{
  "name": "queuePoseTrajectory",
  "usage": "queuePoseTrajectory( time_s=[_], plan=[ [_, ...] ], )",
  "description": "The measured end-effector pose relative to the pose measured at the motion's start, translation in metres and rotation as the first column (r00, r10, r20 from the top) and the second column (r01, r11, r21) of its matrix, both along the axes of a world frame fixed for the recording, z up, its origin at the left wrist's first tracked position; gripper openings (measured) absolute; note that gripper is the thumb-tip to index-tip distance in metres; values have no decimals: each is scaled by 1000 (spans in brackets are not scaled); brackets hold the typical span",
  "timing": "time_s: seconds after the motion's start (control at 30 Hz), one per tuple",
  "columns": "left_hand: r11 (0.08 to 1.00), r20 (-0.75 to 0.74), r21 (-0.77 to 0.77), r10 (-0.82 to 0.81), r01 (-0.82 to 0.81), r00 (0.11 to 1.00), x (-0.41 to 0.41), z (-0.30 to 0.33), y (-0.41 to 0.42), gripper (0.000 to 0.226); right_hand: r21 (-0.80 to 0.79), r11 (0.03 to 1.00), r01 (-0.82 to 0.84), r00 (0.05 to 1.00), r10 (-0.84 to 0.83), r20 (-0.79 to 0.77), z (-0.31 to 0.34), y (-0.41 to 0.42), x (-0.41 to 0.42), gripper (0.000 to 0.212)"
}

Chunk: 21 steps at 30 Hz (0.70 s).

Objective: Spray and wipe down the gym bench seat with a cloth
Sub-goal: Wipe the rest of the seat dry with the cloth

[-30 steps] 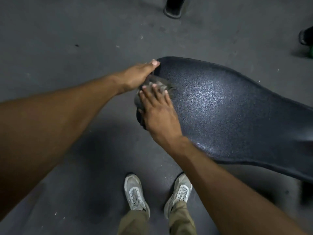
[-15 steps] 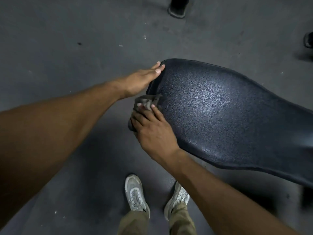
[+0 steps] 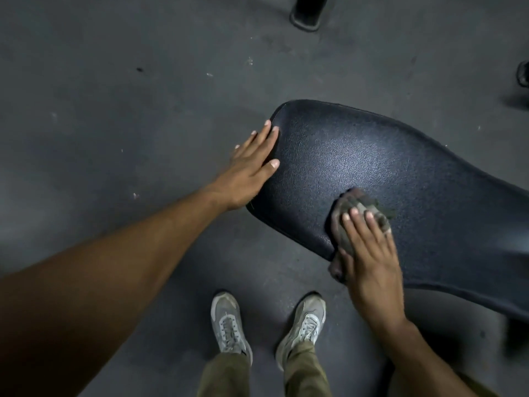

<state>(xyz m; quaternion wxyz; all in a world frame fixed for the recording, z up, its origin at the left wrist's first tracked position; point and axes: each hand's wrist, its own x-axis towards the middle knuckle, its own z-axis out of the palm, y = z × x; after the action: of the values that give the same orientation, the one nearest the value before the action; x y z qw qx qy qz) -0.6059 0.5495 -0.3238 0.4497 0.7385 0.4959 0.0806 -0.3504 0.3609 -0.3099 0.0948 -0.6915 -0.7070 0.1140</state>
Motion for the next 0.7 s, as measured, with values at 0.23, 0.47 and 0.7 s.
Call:
queuePoseTrajectory(
  time_s=[0.23,0.47,0.7],
  plan=[
    [988,-66,109,116,-108,991,13,-8,-23,65,-5,1000,-5,1000,5,-1,-2,53,-91,63],
    [983,-192,153,131,-102,973,15,1,-32,63,-42,991,-128,989,131,62,-2,10,-12,69],
    [932,-276,298,291,-206,916,41,8,-68,63,-63,935,350,936,-352,-21,-2,6,64,57]
  ],
)
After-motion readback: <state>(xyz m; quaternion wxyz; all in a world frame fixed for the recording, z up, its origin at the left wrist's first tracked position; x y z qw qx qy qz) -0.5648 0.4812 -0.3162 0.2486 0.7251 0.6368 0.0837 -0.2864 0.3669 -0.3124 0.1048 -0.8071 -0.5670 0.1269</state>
